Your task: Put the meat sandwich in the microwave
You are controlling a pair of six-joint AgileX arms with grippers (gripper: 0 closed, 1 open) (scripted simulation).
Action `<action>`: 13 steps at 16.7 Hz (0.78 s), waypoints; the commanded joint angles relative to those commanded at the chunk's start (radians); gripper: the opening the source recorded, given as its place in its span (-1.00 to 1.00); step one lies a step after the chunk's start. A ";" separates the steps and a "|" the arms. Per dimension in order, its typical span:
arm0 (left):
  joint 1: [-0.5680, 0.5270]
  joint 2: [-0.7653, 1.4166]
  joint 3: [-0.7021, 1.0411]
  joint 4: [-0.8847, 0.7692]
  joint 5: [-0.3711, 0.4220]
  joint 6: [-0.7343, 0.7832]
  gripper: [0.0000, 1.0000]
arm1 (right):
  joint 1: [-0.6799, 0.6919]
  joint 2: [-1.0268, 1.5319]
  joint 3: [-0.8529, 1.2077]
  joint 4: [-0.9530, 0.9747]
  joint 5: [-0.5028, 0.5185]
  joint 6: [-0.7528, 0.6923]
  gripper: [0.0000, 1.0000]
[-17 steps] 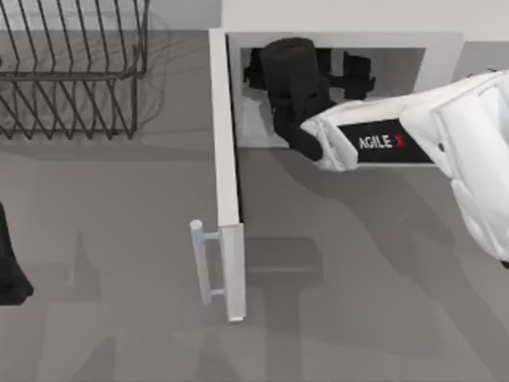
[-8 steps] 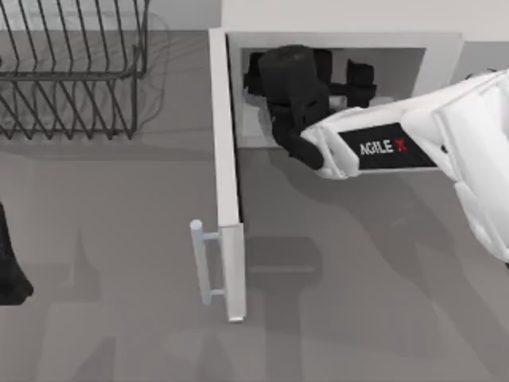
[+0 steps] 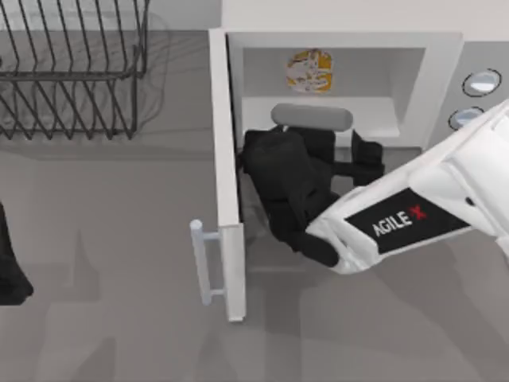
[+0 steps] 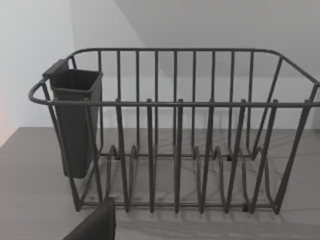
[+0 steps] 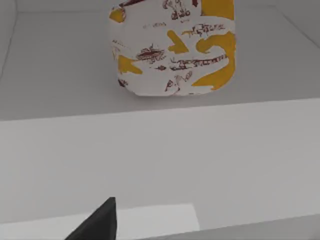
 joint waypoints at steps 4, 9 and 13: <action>0.000 0.000 0.000 0.000 0.000 0.000 1.00 | 0.073 -0.107 -0.193 0.065 0.072 0.050 1.00; 0.000 0.000 0.000 0.000 0.000 0.000 1.00 | 0.090 -0.129 -0.228 0.081 0.090 0.061 1.00; 0.000 0.000 0.000 0.000 0.000 0.000 1.00 | 0.084 -0.160 -0.212 0.038 0.087 0.060 1.00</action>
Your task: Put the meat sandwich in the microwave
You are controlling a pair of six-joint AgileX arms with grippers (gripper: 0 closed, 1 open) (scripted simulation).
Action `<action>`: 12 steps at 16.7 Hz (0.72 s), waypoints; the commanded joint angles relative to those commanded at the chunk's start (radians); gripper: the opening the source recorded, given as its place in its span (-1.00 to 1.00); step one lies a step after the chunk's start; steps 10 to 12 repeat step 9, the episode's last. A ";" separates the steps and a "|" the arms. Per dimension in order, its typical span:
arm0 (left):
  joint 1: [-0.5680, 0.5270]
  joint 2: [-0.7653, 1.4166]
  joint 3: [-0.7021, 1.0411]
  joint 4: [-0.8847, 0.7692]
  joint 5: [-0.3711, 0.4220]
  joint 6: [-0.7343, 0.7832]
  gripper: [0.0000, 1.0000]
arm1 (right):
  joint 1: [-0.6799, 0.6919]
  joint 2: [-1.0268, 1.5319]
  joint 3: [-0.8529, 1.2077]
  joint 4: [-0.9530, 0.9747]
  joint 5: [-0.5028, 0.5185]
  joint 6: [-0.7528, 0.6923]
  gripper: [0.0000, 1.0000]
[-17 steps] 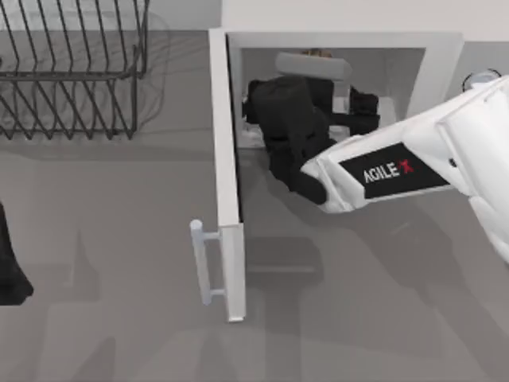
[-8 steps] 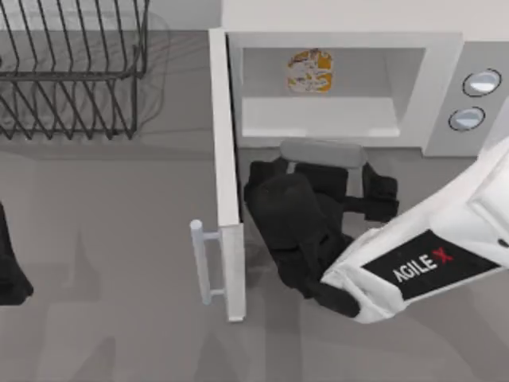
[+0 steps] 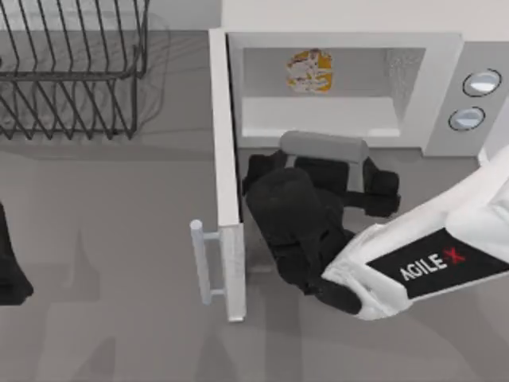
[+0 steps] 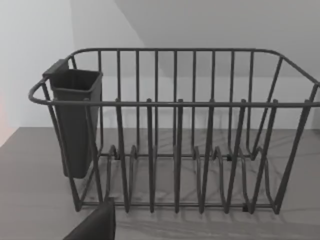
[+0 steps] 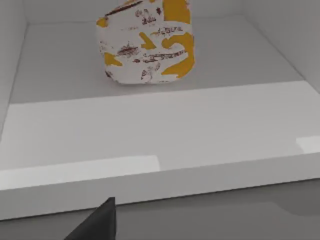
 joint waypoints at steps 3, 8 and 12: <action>0.000 0.000 0.000 0.000 0.000 0.000 1.00 | 0.001 -0.089 0.030 -0.133 -0.004 0.000 1.00; 0.000 0.000 0.000 0.000 0.000 0.000 1.00 | -0.001 -0.234 0.081 -0.328 -0.004 -0.001 1.00; 0.000 0.000 0.000 0.000 0.000 0.000 1.00 | -0.001 -0.242 0.084 -0.335 -0.004 -0.001 1.00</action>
